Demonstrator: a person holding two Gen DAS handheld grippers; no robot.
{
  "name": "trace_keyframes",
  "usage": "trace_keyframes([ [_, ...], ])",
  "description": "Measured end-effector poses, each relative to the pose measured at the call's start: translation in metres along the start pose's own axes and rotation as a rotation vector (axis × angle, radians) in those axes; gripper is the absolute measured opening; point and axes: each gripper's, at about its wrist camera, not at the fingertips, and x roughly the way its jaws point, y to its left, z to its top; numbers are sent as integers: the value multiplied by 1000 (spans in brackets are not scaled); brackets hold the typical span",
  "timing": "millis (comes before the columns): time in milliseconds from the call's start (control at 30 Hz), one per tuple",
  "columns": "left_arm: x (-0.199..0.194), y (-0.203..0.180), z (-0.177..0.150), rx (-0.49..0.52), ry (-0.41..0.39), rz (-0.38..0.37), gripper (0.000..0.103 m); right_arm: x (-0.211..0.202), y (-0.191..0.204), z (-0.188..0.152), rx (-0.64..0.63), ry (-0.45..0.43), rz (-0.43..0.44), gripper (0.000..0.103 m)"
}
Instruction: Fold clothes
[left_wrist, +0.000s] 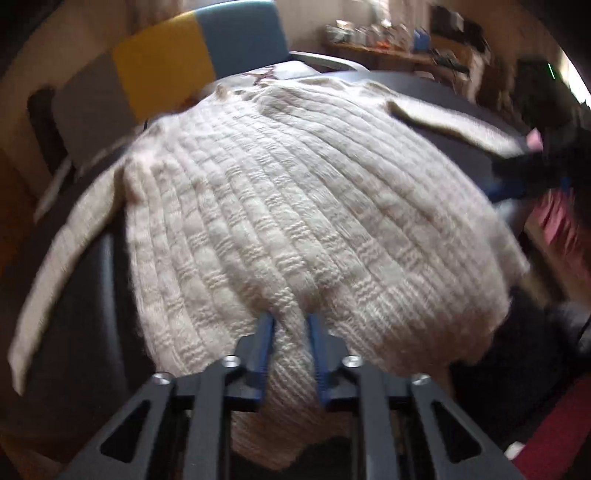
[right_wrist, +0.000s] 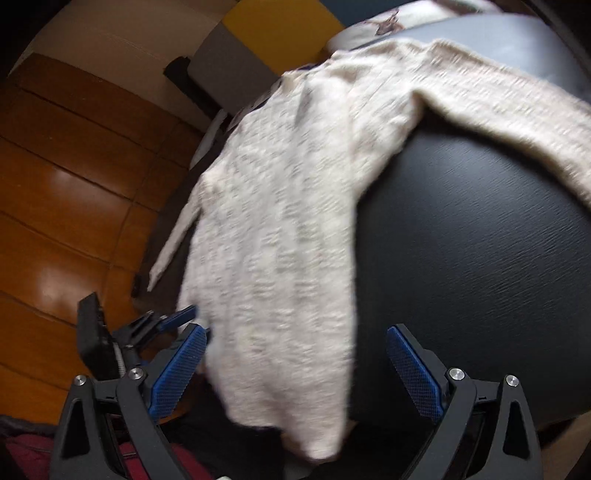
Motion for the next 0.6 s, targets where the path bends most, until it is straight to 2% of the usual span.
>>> trace_keyframes([
  [67, 0, 24, 0, -134, 10, -95, 8, 14, 10, -2, -42, 31, -70, 79],
  [100, -1, 35, -1, -201, 13, -138, 8, 17, 17, -2, -75, 36, -121, 47],
  [133, -2, 44, -3, -253, 13, -165, 8, 19, 21, 0, -85, 41, -122, 12],
  [267, -21, 77, -8, -426, -54, -285, 7, 23, 49, 9, -175, 24, -116, 13],
  [333, -27, 88, -9, -467, -77, -277, 7, 23, 71, 14, -237, 0, -92, 13],
  [433, -25, 93, -11, -466, -63, -197, 7, 34, 106, 24, -332, -6, -50, 13],
  [533, -11, 94, -17, -485, -8, -160, 8, 70, 125, 30, -413, 63, -82, 13],
  [600, -6, 94, -19, -508, 2, -169, 8, 97, 127, 30, -437, 126, -114, 16],
])
